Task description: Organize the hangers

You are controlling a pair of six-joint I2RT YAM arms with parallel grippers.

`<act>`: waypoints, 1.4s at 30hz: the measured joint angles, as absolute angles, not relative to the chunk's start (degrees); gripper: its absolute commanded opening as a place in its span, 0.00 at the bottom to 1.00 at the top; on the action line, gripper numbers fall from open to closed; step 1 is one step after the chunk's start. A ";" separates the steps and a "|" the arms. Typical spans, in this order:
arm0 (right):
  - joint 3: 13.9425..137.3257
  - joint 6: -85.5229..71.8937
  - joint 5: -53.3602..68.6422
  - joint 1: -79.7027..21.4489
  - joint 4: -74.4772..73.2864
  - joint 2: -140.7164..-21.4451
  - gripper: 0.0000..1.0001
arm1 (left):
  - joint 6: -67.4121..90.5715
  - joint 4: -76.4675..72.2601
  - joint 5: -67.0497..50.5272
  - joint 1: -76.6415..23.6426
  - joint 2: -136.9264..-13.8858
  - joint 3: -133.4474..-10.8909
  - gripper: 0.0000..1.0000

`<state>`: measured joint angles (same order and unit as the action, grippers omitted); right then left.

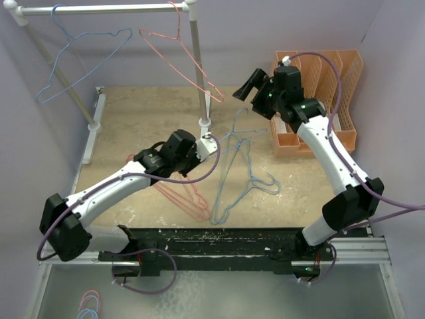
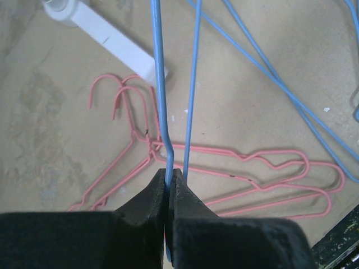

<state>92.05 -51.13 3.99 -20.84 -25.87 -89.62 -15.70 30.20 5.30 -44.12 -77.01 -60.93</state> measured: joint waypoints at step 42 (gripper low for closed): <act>105.54 -42.85 5.23 -13.30 -29.26 -85.86 1.00 | -14.98 56.60 1.83 -1.89 -63.29 -92.90 0.00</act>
